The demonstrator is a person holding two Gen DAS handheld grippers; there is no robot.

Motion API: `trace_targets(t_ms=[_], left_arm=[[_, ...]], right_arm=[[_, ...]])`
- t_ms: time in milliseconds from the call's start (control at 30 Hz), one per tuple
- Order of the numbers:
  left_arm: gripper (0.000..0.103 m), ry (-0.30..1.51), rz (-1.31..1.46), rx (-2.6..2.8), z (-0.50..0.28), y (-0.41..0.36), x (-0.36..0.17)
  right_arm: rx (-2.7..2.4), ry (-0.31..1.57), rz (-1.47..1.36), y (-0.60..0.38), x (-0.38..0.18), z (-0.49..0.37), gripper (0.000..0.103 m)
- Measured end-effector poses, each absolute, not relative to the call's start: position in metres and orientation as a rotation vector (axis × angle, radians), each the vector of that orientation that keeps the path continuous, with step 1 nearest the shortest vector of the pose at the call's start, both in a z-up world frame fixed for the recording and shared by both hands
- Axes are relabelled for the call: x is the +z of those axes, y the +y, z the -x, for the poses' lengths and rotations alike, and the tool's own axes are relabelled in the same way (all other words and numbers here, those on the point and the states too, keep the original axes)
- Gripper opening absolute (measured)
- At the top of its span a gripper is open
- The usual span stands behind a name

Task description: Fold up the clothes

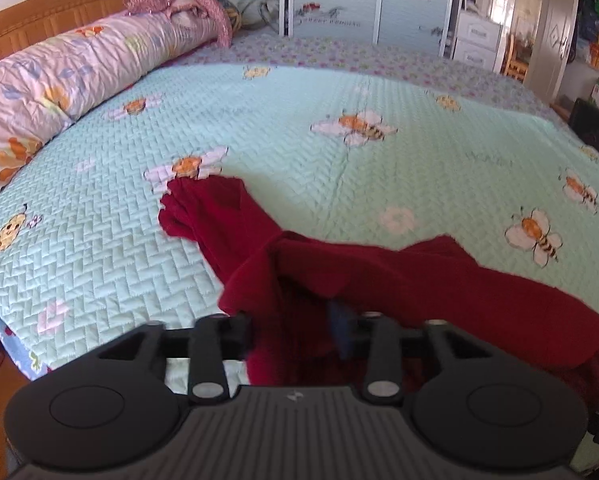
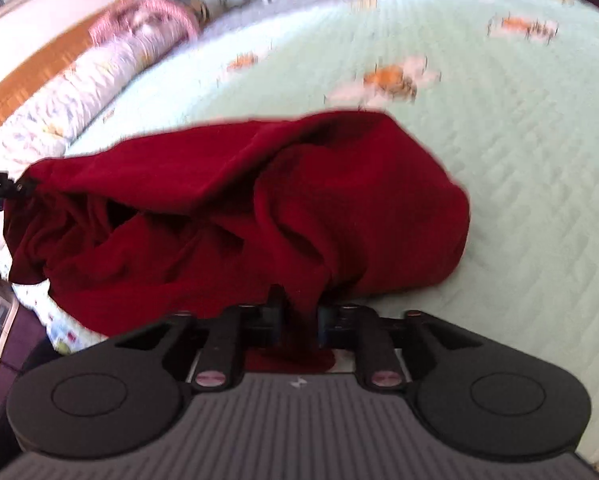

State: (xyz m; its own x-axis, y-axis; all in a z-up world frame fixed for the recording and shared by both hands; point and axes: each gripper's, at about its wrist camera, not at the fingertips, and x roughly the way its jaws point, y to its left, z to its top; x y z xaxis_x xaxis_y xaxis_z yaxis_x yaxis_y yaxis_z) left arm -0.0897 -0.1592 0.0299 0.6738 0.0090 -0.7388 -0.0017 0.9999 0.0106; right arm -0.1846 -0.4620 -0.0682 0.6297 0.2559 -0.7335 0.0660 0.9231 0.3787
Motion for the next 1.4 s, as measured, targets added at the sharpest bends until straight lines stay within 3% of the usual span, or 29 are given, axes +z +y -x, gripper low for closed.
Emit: trace_targets(t_ms=[33,100,267,433,500,667,933,1400], left_arm=[[0.053,0.839,-0.008,0.014,0.091,-0.157,0.031],[0.055,0.841,0.035,0.01,0.095,-0.147,0.036],[0.057,0.838,0.21,-0.104,0.114,-0.118,0.048],[0.057,0.888,0.047,-0.164,0.131,-0.141,0.05],[0.058,0.938,0.014,-0.161,0.134,-0.152,0.05],[0.064,1.052,0.003,-0.153,0.135,-0.169,0.044],[0.064,1.162,-0.096,-0.098,0.134,-0.185,0.019],[0.065,1.184,-0.151,-0.098,0.135,-0.19,0.009]], right_arm=[[0.102,0.888,-0.428,-0.466,-0.066,0.188,0.044],[0.085,0.866,-0.491,-0.477,-0.062,0.199,0.065],[0.068,0.84,-0.554,-0.495,-0.05,0.223,0.065],[0.094,0.879,-0.342,-0.462,-0.027,0.217,0.066],[0.103,0.92,-0.271,-0.44,-0.018,0.207,0.074],[0.146,0.981,-0.205,-0.396,0.003,0.184,0.079],[0.123,1.028,-0.117,-0.349,0.016,0.164,0.08],[0.118,1.034,-0.077,-0.333,0.011,0.163,0.08]])
